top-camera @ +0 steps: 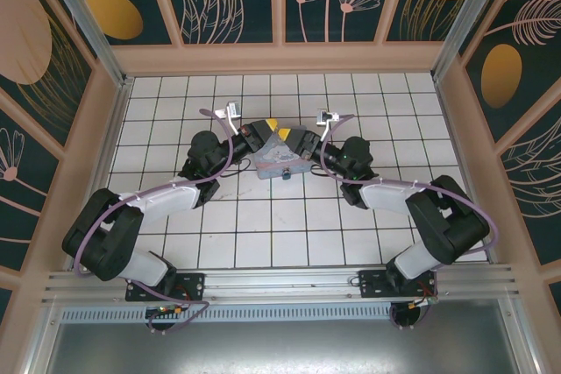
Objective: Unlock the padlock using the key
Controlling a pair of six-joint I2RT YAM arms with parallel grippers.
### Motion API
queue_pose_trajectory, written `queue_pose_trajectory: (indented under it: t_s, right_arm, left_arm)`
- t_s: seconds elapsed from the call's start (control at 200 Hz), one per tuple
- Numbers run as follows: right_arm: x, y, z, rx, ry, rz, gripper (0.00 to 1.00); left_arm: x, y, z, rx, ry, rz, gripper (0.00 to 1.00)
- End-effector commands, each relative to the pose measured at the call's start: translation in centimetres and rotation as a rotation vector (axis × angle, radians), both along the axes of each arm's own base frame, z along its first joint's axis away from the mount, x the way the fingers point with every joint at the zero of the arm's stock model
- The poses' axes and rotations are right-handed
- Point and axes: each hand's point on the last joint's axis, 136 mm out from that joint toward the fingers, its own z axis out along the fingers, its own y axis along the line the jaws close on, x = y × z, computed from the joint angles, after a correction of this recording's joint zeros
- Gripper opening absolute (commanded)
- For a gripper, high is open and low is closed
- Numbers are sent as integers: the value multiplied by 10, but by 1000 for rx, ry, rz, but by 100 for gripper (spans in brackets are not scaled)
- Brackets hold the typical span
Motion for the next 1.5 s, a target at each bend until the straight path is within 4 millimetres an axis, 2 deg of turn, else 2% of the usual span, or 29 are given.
queue_pose_trajectory:
  t_s: [0.0,0.24,0.34,0.48,0.616,0.731,0.826,0.866,0.986,1.181,1.296,1.491]
  right_arm:
    - [-3,7,20,45,-56,26,39]
    - [-3,10,19,38,-49,32,34]
    - [-2,11,18,35,-45,33,25]
    - [-1,12,15,22,-35,29,0]
    - [-1,10,8,-22,-25,14,0]
    - [-1,6,-3,-135,-29,-31,0]
    - [1,-1,-13,-271,-49,-87,0]
    - [2,-4,-16,-333,-64,-119,0]
    - [3,-8,-26,-528,-118,-198,0]
    - [0,-7,-40,-821,-248,-334,0]
    - [-2,-6,-42,-892,-300,-395,0]
    - [-8,1,-41,-944,-359,-447,0]
  left_arm:
    - [-2,-1,8,-28,-29,0,0]
    - [-2,1,9,-30,-29,5,0]
    - [-2,1,10,-32,-32,7,0]
    - [-1,2,9,-35,-22,12,0]
    - [1,4,5,-40,27,29,0]
    - [1,6,-2,-28,107,37,41]
    - [1,10,-8,9,183,56,66]
    - [0,11,-12,29,220,64,72]
    - [-3,11,-20,77,322,58,79]
    - [-11,0,-38,120,503,-10,82]
    - [-16,-1,-45,86,577,-24,80]
    - [-18,5,-53,62,632,7,73]
